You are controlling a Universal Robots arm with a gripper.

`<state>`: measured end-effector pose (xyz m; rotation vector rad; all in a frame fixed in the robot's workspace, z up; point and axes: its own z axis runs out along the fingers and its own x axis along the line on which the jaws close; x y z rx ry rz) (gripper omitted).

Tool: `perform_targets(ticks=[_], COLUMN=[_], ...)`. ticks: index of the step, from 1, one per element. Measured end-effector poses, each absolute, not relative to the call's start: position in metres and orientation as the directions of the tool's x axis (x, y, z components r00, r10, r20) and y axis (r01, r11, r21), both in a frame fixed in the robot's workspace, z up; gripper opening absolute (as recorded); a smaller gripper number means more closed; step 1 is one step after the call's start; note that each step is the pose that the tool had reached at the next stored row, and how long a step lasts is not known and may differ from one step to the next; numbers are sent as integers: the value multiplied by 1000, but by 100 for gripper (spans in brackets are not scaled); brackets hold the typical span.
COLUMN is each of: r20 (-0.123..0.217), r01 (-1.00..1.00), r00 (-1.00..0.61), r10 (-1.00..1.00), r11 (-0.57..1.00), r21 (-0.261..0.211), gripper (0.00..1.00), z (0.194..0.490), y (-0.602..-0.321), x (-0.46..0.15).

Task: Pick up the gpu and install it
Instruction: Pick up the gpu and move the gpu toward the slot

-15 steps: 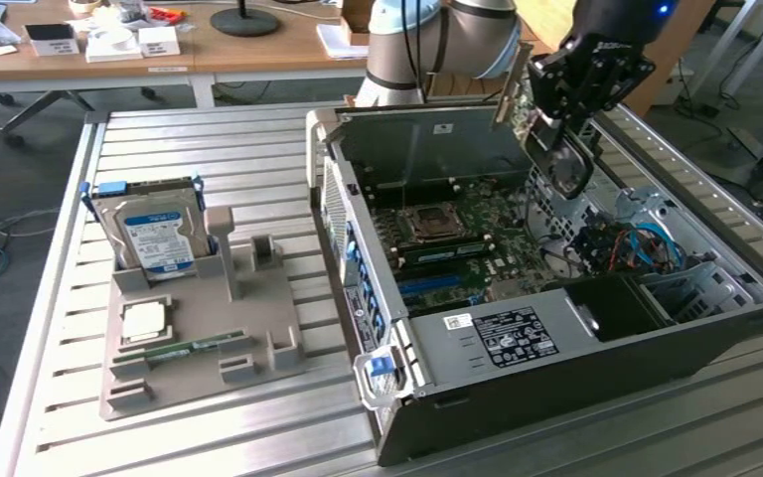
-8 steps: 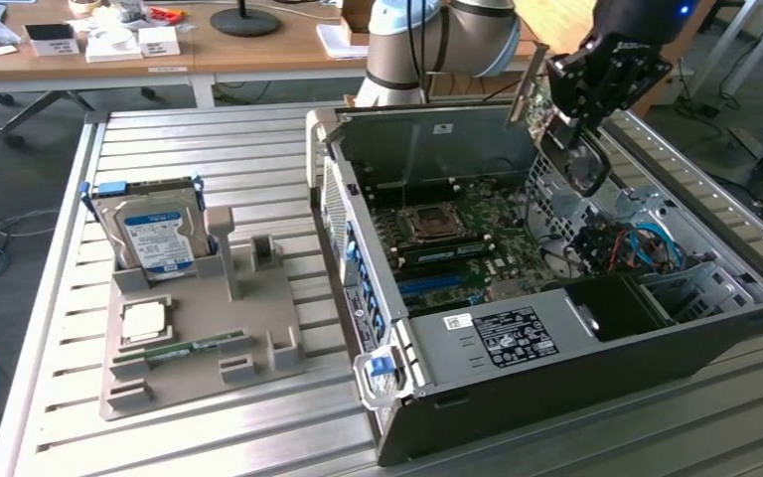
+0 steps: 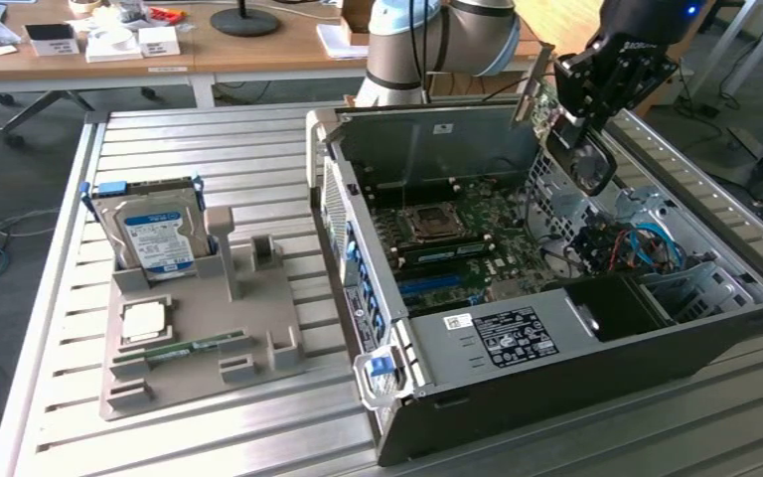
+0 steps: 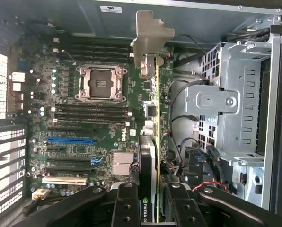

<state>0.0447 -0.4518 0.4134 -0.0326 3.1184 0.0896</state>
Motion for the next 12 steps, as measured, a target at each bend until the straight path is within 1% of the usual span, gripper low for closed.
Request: perform_targets(ticks=[12], r20=[-22], r01=[-22], r00=[-1000], r10=[-20], r11=[998], r21=[57], gripper=[27], z=[413], y=[-452], x=[48])
